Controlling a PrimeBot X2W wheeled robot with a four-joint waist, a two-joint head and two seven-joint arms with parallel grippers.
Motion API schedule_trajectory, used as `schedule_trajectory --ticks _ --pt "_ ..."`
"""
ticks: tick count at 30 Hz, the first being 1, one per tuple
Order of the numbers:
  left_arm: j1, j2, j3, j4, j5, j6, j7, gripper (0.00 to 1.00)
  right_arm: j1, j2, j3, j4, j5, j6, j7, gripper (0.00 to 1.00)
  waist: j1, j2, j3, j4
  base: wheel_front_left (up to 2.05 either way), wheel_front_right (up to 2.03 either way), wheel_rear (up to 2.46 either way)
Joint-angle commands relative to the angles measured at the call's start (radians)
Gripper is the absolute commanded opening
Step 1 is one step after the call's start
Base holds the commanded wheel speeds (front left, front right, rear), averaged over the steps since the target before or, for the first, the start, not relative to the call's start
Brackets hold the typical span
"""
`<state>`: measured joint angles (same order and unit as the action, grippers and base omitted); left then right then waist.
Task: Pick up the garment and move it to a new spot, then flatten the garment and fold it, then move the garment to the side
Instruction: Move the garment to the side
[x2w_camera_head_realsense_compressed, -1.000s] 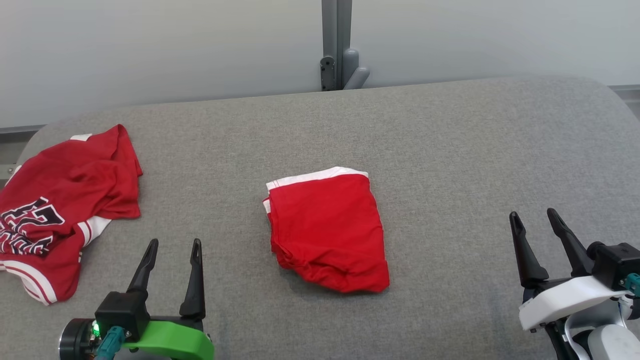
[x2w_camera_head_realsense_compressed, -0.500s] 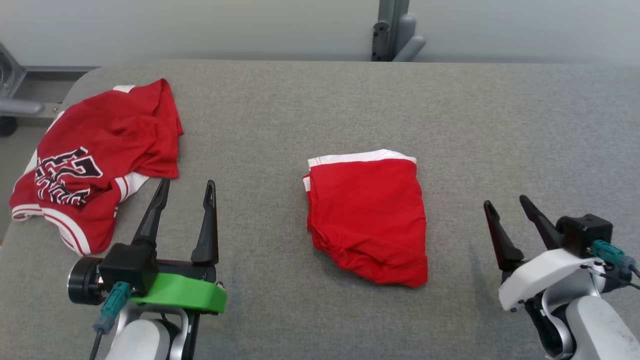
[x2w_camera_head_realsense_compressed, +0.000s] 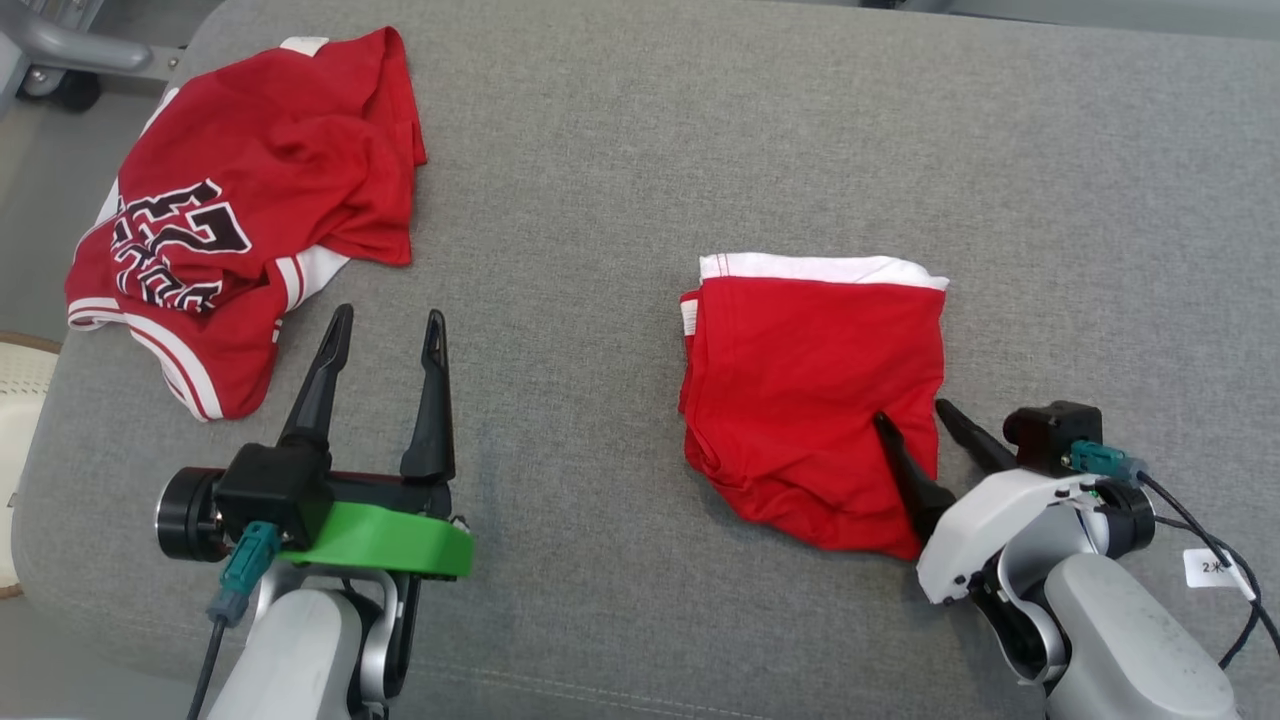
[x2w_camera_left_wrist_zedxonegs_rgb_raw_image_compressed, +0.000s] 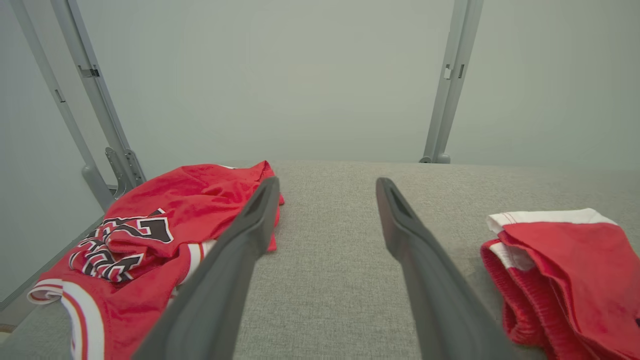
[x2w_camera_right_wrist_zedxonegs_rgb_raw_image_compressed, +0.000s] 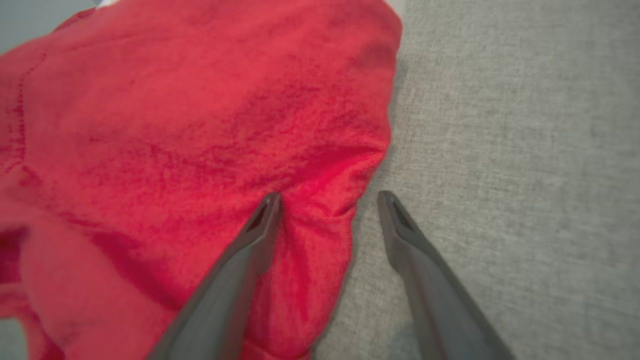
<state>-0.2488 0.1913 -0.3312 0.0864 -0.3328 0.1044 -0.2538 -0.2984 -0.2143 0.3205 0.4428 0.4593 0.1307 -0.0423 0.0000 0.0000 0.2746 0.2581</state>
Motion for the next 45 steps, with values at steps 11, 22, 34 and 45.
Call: schedule_trajectory --ticks 11,22,34,45 --pt "-0.015 0.013 0.017 0.005 0.012 -0.009 -0.011 1.00 -0.041 -0.043 0.097 -0.008 0.030 -0.001 0.026 0.00 0.0000 0.0000 0.008 -0.081 0.00 0.00 0.00" --pt "-0.005 0.070 0.038 -0.076 0.023 0.007 0.024 1.00 -0.058 -0.120 0.152 -0.095 -0.024 -0.001 0.010 0.00 0.0000 0.0000 0.051 -0.320 0.00 0.00 0.00" --pt "-0.100 0.141 0.021 -0.199 0.071 -0.003 0.135 1.00 -0.283 -0.206 0.304 -0.048 -0.018 -0.001 -0.065 0.00 0.0000 0.0000 0.181 -0.533 0.00 0.00 0.00" --pt "-0.182 0.207 0.019 -0.314 0.120 -0.012 0.224 1.00 -0.521 -0.398 0.302 0.142 0.037 -0.001 -0.193 0.00 0.0000 0.0000 0.344 -0.613 0.00 0.00 0.00"
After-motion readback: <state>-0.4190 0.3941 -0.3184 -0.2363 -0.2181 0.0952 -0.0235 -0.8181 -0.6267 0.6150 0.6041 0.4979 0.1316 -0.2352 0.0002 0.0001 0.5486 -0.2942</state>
